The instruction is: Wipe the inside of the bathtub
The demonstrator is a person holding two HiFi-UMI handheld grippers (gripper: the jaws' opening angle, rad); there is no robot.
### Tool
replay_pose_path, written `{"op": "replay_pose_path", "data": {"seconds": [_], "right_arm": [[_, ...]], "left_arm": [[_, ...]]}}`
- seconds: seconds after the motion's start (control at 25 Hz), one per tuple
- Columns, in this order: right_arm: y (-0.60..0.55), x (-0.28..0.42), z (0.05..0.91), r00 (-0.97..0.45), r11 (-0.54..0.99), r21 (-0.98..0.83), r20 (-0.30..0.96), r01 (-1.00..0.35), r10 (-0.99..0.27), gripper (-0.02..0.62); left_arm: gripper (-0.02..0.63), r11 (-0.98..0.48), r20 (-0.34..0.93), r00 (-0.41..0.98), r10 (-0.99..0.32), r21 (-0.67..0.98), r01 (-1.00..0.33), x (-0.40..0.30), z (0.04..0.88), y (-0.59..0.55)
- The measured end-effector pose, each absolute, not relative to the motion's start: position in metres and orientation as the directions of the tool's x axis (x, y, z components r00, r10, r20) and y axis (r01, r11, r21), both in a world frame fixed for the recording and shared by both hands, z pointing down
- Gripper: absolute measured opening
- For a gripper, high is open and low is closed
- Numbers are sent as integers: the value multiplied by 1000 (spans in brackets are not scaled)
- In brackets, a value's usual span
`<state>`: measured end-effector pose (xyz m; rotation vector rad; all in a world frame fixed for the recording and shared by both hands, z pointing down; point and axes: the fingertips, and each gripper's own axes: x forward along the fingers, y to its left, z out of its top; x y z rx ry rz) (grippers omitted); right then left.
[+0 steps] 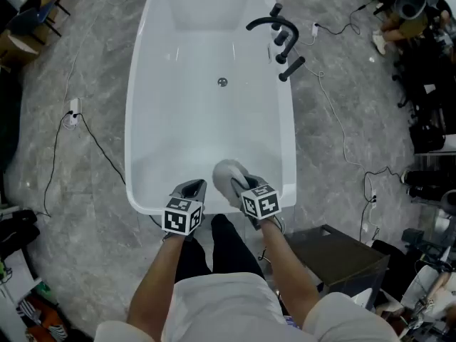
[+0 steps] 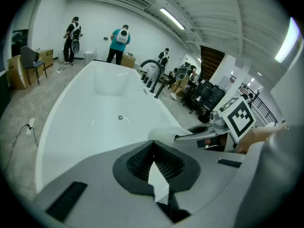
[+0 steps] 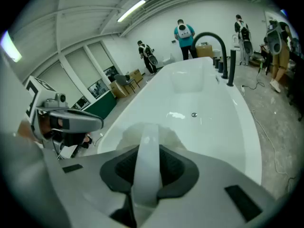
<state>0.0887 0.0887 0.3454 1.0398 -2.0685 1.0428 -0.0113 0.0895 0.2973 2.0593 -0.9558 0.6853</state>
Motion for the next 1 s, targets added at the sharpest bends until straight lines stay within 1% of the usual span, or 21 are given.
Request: {"op": "replay_pose_path", "data": {"seconds": [0.28, 0.56, 0.72, 1.0], "right_arm": [[120, 42, 248, -564, 386, -416, 673, -824, -478, 92], [142, -14, 160, -573, 423, -386, 568, -820, -591, 92], [158, -36, 130, -579, 451, -364, 528, -815, -622, 92], [182, -64, 94, -593, 494, -329, 453, -805, -665, 92]], "left_arm": [[9, -511, 644, 623, -444, 389, -766, -56, 228, 108], [9, -581, 539, 682, -495, 377, -721, -106, 154, 136], [9, -610, 491, 702, -515, 364, -703, -127, 126, 153], [9, -599, 457, 672, -583, 317, -735, -163, 107, 169]]}}
